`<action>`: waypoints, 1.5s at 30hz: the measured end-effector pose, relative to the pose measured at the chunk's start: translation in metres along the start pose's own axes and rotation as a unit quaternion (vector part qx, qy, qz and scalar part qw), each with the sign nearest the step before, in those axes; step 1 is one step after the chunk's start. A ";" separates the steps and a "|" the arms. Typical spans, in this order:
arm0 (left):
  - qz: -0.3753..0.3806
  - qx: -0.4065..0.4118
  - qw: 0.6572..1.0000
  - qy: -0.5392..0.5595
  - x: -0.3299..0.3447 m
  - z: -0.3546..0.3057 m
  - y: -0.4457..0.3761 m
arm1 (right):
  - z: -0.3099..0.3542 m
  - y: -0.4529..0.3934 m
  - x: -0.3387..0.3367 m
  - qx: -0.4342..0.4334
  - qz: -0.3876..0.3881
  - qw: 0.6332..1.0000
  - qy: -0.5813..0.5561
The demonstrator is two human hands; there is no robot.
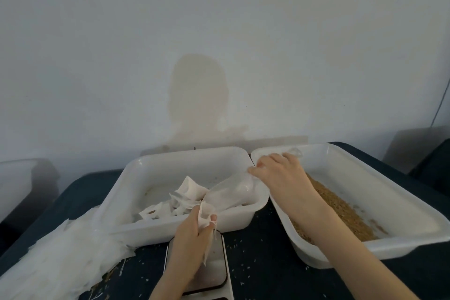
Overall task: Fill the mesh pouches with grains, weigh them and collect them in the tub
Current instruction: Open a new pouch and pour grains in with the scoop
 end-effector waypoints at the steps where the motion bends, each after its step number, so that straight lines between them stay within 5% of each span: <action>1: 0.001 0.009 1.000 -0.002 0.000 0.002 0.000 | -0.007 0.004 0.007 0.017 0.007 1.000 -0.008; 8: 0.043 0.084 0.995 -0.035 0.010 0.001 0.003 | -0.072 0.042 0.053 0.181 0.033 0.982 -0.053; 15: 0.051 0.177 0.967 -0.176 0.009 0.013 0.002 | -0.105 0.071 0.096 0.302 0.151 0.941 -0.038; 22: -0.009 0.127 0.978 -0.164 -0.004 0.023 -0.003 | -0.093 0.080 0.123 0.283 0.272 0.918 -0.059; 28: 0.029 0.128 0.972 -0.193 -0.009 0.036 0.006 | -0.084 0.077 0.128 0.260 0.282 0.921 -0.069; 31: 0.061 0.118 0.963 -0.234 -0.012 0.043 0.007 | -0.081 0.076 0.115 0.257 0.267 0.928 -0.031; 34: 0.074 0.117 0.964 -0.226 -0.018 0.046 0.008 | -0.069 0.064 0.092 0.246 0.167 0.955 -0.005; 38: 0.079 0.066 0.986 -0.131 -0.031 0.055 0.008 | -0.018 0.042 0.057 0.242 -0.011 0.951 -0.193; 45: -0.025 -0.007 0.990 0.137 -0.061 0.076 0.019 | 0.083 0.051 0.084 0.206 -0.026 0.906 -0.368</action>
Point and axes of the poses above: each hand's wrist, its own y-axis away from the middle knuckle, its own x-axis out of the palm, z = x × y, the point moved 6 cm from there along -y, towards the middle knuckle, and after that the axes turned 11 degrees about -z, right-handed, at the moved point
